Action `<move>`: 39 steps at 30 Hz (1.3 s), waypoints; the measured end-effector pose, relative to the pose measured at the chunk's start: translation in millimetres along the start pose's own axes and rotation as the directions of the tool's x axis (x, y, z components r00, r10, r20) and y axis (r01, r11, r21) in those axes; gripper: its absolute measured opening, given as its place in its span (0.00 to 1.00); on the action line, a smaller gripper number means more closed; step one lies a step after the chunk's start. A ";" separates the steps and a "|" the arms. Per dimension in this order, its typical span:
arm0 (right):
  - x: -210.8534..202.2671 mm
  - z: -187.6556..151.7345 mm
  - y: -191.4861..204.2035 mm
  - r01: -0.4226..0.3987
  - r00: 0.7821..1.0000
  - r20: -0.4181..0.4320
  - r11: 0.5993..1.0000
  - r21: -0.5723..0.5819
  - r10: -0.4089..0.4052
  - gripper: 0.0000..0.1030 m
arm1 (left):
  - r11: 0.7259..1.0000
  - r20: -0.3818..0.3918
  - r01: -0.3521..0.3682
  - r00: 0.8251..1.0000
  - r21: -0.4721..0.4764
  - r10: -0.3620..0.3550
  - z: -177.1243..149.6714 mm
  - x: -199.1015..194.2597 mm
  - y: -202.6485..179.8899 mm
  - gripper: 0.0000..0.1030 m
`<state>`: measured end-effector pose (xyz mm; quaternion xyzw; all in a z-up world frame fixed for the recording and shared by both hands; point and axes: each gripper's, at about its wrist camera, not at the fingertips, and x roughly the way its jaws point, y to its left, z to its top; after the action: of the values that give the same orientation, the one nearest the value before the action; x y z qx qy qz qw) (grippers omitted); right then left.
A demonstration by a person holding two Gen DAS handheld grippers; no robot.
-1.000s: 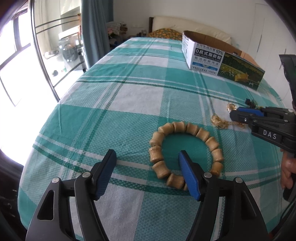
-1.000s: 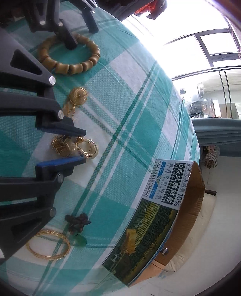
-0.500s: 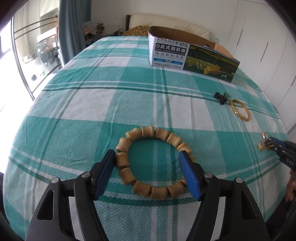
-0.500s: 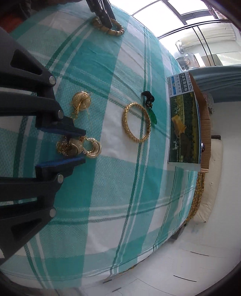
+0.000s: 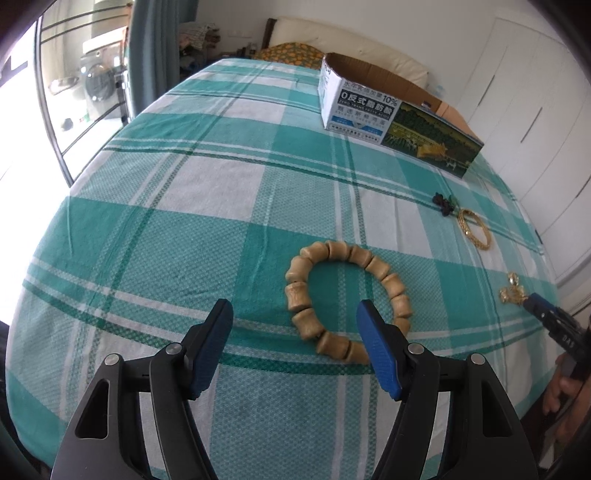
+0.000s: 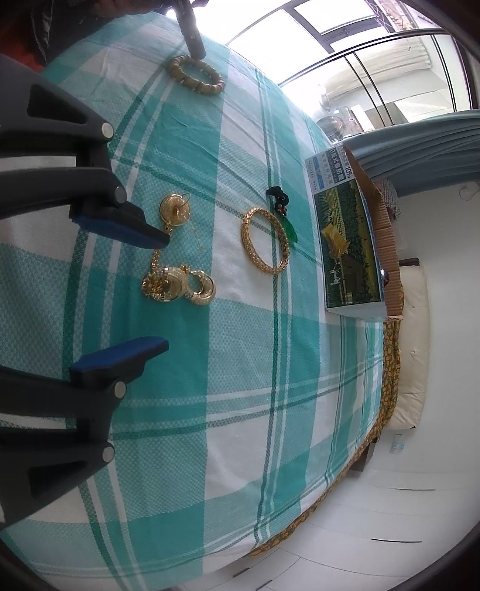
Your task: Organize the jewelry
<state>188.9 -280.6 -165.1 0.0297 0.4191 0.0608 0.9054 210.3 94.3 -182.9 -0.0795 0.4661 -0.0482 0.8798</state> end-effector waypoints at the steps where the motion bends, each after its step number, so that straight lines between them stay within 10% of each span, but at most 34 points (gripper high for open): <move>1: -0.3 -0.1 -0.3 0.004 1.000 0.000 1.000 0.000 -0.004 0.49 | 0.999 0.002 -0.028 1.000 0.024 0.028 -2.0 2.3 -5.1 0.69; 10: 17.8 6.3 6.7 0.023 0.999 -0.023 0.999 -0.036 -0.024 0.50 | 0.985 0.047 -0.124 0.992 0.120 0.119 -5.1 9.9 -29.1 0.54; 16: 20.3 5.6 20.4 0.066 0.998 -0.018 0.993 -0.100 -0.068 0.36 | 0.986 0.057 -0.101 0.994 0.133 0.094 -5.4 9.4 -34.7 0.14; 18: 17.2 5.3 16.6 0.058 0.998 -0.030 0.995 -0.084 -0.061 0.20 | 0.990 0.054 -0.080 0.996 0.117 0.074 -4.5 9.3 -33.0 0.12; 39: -70.8 70.8 8.7 -0.155 0.979 0.137 0.987 0.042 0.148 0.11 | 0.983 0.148 0.165 0.973 0.086 -0.176 63.3 -49.1 -58.9 0.12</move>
<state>196.7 -281.7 -64.9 0.0894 0.3557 0.1163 0.9230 234.6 50.3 -97.1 -0.0904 0.3856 -0.1342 0.9084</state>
